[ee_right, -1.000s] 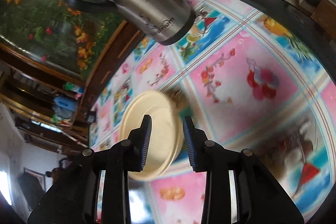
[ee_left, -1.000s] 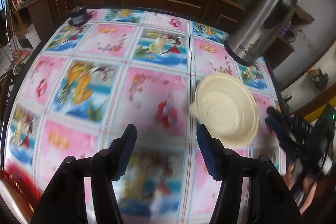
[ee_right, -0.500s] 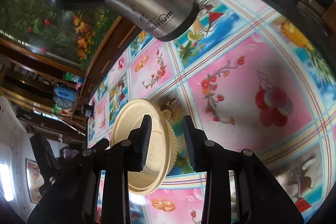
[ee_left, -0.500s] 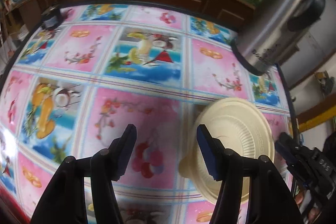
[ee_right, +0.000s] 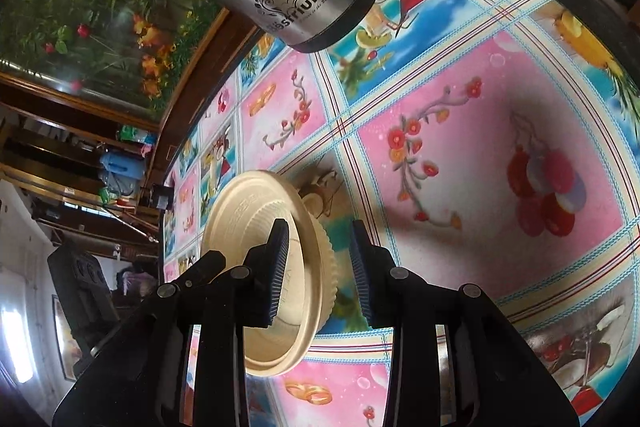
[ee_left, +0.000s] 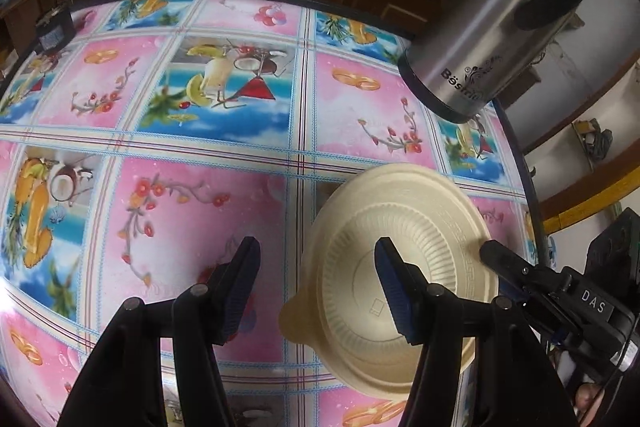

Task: Organize plates and bowls
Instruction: 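Move both grippers to the rim of the beige bowl by the kettle, then grasp the beige bowl rim with both grippers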

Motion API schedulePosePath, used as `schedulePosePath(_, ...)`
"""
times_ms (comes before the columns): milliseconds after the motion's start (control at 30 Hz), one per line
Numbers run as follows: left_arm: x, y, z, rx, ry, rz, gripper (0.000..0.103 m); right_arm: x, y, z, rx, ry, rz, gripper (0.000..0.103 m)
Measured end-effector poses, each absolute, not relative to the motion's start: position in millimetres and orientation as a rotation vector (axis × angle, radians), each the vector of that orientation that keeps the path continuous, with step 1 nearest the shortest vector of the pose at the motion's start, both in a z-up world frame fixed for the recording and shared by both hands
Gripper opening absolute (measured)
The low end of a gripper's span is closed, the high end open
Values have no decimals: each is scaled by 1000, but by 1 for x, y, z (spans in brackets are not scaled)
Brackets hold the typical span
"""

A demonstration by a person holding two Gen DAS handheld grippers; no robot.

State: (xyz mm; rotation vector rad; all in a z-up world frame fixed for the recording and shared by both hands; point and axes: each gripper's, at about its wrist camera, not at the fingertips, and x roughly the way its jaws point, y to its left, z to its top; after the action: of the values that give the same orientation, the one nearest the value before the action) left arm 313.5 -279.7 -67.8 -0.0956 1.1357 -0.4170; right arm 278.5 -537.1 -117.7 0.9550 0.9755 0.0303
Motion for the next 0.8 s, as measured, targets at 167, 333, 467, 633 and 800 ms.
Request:
schedulePosePath(167,310,-282,-59,-68,1101,-405,37,279,-536,-117,959,989,31,30)
schedulePosePath(333,310,-285,-68,-60,1140,-415,17,280,-533,-120,978,988,24,30)
schedulePosePath(467,311,-282,-69,-73,1142,-405,11,280,-532,-118,970,974,12,30)
schedulePosePath(633,310,-283,-68,-73,1135,-405,9,279,-532,-115,943,968,-16,14)
schedulePosePath(800,305,-285,-68,-66,1131,-411,9,278,-527,-108,878,959,-59,9)
